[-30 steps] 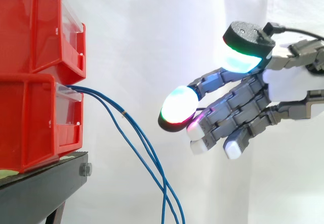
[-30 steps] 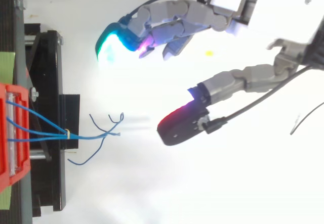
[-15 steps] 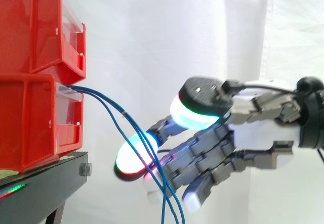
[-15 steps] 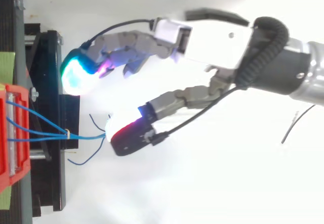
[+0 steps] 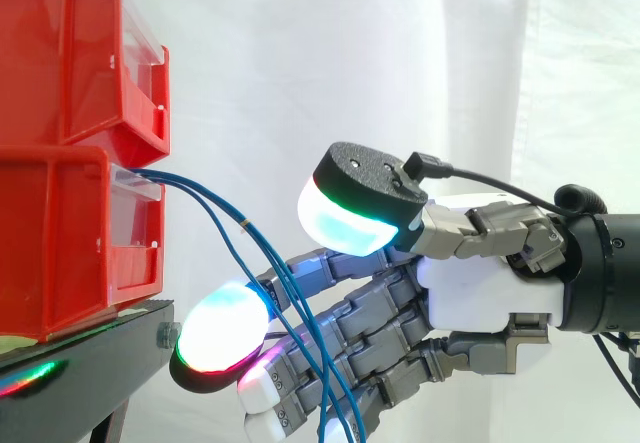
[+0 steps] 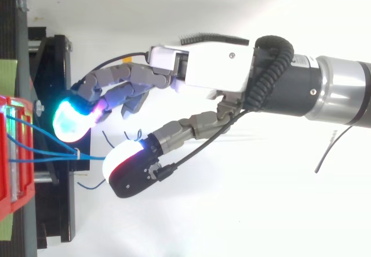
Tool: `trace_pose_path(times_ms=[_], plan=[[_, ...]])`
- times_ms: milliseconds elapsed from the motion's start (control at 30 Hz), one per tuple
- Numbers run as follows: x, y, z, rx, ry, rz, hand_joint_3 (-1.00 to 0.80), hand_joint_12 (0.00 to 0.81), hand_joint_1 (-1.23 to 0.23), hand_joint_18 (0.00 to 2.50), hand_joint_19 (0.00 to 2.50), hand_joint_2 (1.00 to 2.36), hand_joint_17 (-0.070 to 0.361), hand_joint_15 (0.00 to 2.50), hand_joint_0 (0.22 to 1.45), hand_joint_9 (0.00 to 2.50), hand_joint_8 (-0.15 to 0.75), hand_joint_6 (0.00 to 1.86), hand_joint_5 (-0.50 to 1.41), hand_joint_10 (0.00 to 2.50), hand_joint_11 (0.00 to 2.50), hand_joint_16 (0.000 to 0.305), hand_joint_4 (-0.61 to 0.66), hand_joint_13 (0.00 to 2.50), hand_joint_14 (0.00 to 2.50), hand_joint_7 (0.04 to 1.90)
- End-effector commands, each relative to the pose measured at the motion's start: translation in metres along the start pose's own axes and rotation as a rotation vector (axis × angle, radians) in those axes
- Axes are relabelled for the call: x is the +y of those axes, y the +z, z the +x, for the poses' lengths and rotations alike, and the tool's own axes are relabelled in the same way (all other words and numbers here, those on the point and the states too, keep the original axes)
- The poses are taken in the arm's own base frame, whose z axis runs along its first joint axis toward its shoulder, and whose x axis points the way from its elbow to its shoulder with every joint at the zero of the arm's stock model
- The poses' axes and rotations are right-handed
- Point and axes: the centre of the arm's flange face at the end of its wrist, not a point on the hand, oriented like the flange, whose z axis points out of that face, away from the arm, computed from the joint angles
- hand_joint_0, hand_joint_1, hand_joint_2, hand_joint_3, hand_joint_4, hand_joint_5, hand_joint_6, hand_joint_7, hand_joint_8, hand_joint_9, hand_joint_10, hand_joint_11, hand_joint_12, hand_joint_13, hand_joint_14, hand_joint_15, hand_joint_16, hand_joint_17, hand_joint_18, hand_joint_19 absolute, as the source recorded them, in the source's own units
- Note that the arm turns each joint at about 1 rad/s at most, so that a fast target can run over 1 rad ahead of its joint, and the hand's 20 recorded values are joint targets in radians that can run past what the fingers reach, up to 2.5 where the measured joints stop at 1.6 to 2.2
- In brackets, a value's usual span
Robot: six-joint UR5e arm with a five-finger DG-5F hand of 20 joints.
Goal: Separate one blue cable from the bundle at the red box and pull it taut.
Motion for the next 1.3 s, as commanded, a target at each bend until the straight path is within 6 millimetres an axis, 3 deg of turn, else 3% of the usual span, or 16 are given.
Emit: trace_pose_path(times_ms=[0,200,333,433,1133,1167,1267], plan=[[0.001,0.001,0.0,0.006,0.037,-0.013,-0.5,0.437,-0.57,0.68,0.53,1.0,0.136,0.33,0.53,0.6,0.407,0.5,-0.19,0.01,0.43,0.06,0.35,0.63,0.01,0.83],[0.002,0.004,0.004,0.031,0.108,-0.041,-0.5,0.435,-0.59,0.7,0.53,1.0,0.136,0.34,0.53,0.6,0.407,0.5,-0.19,0.01,0.43,0.061,0.35,0.65,0.01,0.83],[-0.012,0.01,0.014,0.054,0.162,-0.076,-0.5,0.436,-0.59,0.69,0.53,1.0,0.135,0.35,0.54,0.61,0.41,0.5,-0.19,0.01,0.42,0.06,0.35,0.67,0.01,0.83],[-0.005,0.016,0.02,0.072,0.214,-0.143,-0.5,0.439,-0.6,0.7,0.53,1.0,0.134,0.36,0.54,0.62,0.41,0.5,-0.19,0.01,0.44,0.06,0.36,0.69,0.01,0.83],[-0.016,0.012,0.004,0.12,0.228,-0.115,-0.45,0.444,-0.64,0.72,0.58,1.0,0.132,0.42,0.59,0.64,0.402,0.5,-0.19,0.01,0.45,0.059,0.35,0.76,0.02,0.84],[-0.032,0.012,0.005,0.117,0.204,-0.098,-0.45,0.446,-0.64,0.72,0.57,1.0,0.132,0.42,0.59,0.64,0.401,0.5,-0.19,0.01,0.45,0.059,0.35,0.76,0.02,0.84],[-0.036,0.013,0.002,0.113,0.192,-0.101,-0.46,0.447,-0.64,0.72,0.58,1.0,0.133,0.43,0.58,0.64,0.402,0.5,-0.19,0.01,0.45,0.059,0.35,0.76,0.02,0.84]])
